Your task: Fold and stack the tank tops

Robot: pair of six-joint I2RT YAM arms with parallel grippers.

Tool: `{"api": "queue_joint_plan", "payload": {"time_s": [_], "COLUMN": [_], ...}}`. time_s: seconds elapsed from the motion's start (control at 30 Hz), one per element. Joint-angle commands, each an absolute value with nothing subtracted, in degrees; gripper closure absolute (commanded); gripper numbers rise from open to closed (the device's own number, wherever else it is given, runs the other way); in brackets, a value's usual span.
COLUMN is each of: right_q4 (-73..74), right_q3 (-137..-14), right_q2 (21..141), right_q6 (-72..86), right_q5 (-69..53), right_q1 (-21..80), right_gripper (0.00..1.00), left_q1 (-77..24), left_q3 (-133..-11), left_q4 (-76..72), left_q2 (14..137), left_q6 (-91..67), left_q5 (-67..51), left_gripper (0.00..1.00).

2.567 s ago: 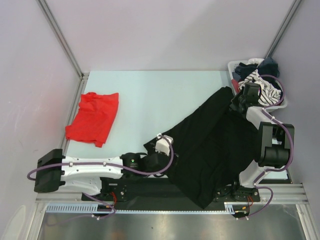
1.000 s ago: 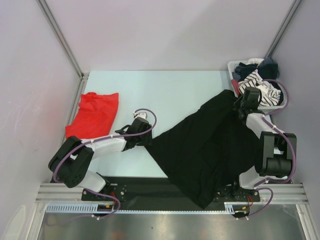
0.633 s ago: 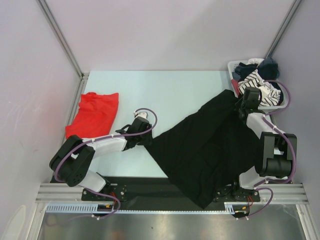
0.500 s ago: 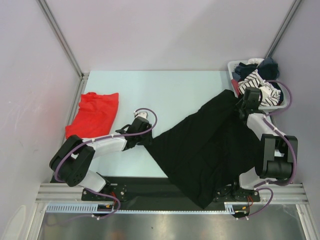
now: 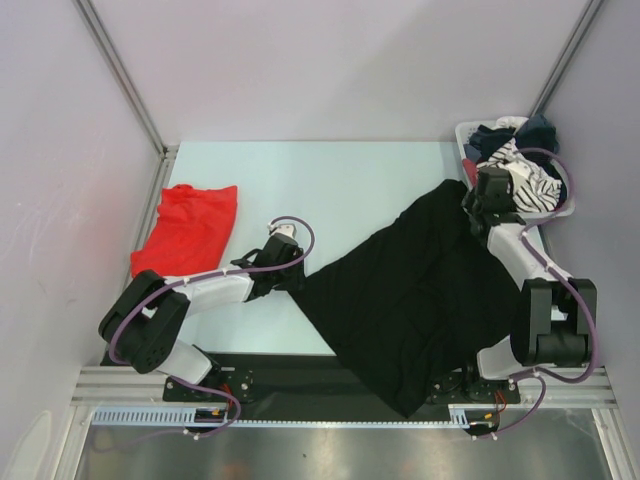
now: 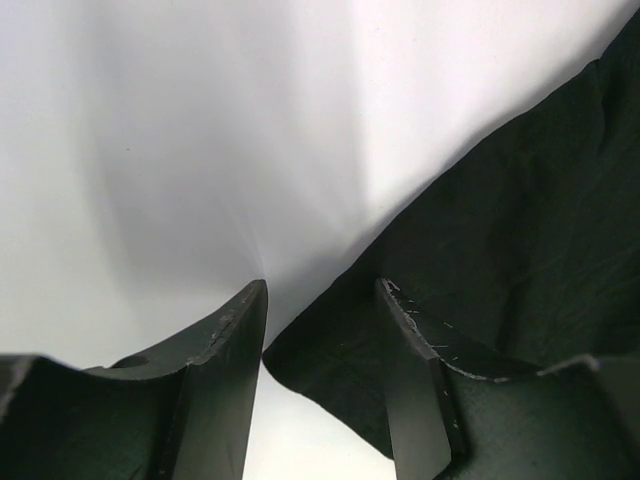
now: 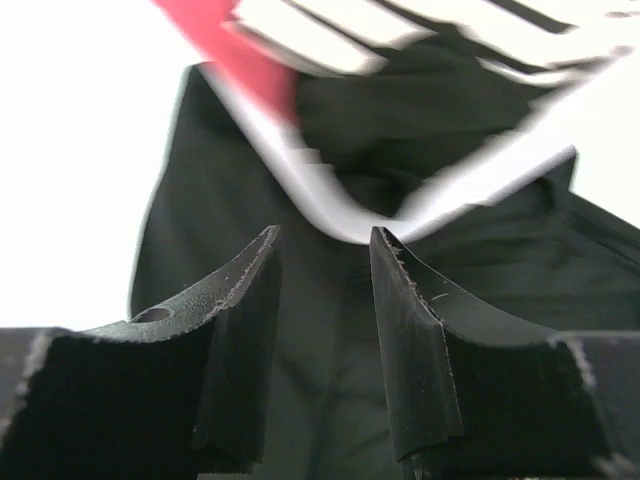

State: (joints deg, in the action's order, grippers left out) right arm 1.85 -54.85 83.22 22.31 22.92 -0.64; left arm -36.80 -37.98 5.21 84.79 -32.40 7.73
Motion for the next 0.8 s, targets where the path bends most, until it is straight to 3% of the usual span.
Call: {"api": "queue_joint_plan", "payload": {"time_s": [0.0,0.5,0.53,0.77], "right_q4": [5.3,16.8,17.7,22.3], "right_q3": [-63.2,-92.4,-93.1,-99.1], "right_q2": [86.9,119.8,120.8,127.3], "right_q6": [18.7,20.4,20.6,21.0], "right_q5": [21.3,20.2,19.9,22.8], "right_q1": [4.2,8.4,8.5,8.8], "right_gripper": [0.55,0.5,0.45,0.44], "left_q1": [-36.5,-36.1,-36.1,-36.1], "left_q3": [-38.8,-39.5,-39.5,-40.0], "left_q4": [9.0,9.7,9.6,8.8], "left_q2": [84.6,84.8,85.1,87.0], "left_q6": [-31.4,-30.8,-30.8,-30.5], "left_q5": [6.3,6.2,6.1,5.1], "left_gripper": [0.48,0.48,0.48,0.43]}}
